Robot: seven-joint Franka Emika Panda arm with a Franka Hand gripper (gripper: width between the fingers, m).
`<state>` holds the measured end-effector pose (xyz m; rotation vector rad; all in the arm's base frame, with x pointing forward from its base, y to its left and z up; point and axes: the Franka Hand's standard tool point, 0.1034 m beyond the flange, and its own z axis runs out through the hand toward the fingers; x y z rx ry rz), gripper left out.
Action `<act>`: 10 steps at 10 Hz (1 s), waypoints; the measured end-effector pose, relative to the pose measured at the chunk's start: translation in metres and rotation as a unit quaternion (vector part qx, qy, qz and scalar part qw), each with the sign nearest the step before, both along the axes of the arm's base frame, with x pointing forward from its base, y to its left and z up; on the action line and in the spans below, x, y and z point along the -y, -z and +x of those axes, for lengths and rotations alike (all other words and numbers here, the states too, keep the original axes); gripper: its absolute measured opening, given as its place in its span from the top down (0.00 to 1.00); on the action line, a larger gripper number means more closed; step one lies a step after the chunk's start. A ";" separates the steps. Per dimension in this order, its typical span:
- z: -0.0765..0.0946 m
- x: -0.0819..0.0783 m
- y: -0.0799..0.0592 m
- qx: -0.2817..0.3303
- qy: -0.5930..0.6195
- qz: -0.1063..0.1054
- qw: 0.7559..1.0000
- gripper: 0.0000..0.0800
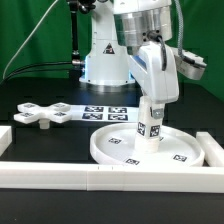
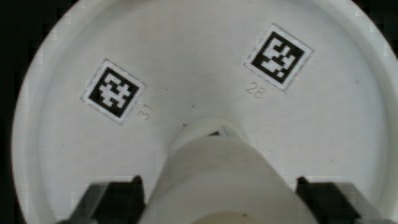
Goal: Assemble round table
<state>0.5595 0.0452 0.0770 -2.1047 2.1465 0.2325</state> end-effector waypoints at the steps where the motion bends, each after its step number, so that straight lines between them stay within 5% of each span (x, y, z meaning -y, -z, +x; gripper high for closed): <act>1: 0.001 0.000 0.000 0.000 0.010 0.001 1.000 0.49; 2: 0.001 0.000 0.000 0.001 0.006 0.001 1.000 0.49; 4: 0.001 0.001 0.000 0.003 -0.046 0.005 0.999 0.25; 5: 0.001 0.002 -0.001 0.005 -0.053 0.006 0.999 0.21; 10: 0.001 0.002 -0.001 0.042 -0.243 0.009 0.969 0.19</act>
Offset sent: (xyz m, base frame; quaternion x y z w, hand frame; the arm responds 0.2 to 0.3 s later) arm 0.0050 -0.0133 0.0014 -0.0409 0.0183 -0.1234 0.9913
